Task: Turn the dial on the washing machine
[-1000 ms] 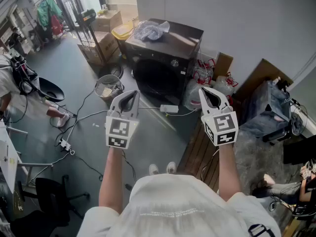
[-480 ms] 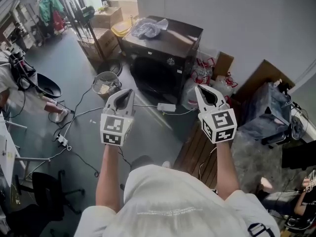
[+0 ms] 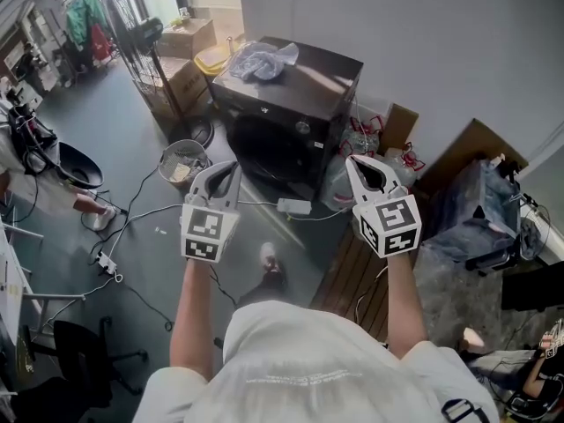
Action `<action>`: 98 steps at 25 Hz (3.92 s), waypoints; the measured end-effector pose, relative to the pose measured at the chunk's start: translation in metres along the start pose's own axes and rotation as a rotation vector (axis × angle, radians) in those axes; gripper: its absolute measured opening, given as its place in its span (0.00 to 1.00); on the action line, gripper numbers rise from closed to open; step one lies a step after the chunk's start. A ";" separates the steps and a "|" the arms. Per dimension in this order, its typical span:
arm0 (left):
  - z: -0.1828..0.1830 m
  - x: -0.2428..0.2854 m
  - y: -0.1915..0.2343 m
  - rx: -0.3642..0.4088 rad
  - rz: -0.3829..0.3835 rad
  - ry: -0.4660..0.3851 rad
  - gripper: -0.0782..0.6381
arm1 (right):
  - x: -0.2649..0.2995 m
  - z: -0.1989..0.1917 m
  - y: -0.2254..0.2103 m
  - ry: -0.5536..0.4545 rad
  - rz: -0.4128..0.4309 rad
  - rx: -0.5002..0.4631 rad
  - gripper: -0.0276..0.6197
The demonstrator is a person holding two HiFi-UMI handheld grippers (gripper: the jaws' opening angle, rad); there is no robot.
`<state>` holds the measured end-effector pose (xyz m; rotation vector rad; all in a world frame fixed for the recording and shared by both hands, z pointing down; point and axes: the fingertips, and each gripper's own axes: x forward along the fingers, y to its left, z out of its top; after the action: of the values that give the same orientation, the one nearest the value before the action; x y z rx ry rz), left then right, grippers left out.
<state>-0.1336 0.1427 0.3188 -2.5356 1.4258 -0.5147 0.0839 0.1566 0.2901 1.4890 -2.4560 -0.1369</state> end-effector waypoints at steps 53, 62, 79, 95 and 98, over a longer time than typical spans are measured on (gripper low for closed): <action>-0.189 0.413 -0.023 -0.314 -0.281 0.447 0.43 | 0.309 -0.169 -0.174 0.373 0.153 0.122 0.07; -0.223 0.448 -0.062 -0.313 -0.221 0.454 0.47 | 0.284 -0.202 -0.174 0.450 0.117 0.166 0.07; -0.233 0.470 -0.064 -0.776 -0.159 0.430 0.48 | 0.257 -0.228 -0.188 0.501 0.052 0.196 0.07; -0.240 0.468 -0.061 -1.514 -0.203 0.277 0.47 | 0.259 -0.228 -0.178 0.513 0.079 0.175 0.07; -0.241 0.468 -0.060 -1.643 -0.199 0.233 0.46 | 0.259 -0.228 -0.177 0.511 0.076 0.179 0.07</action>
<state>0.0442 -0.2243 0.6577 -3.8335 2.2061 0.7915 0.1847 -0.1417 0.5164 1.2914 -2.1395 0.4356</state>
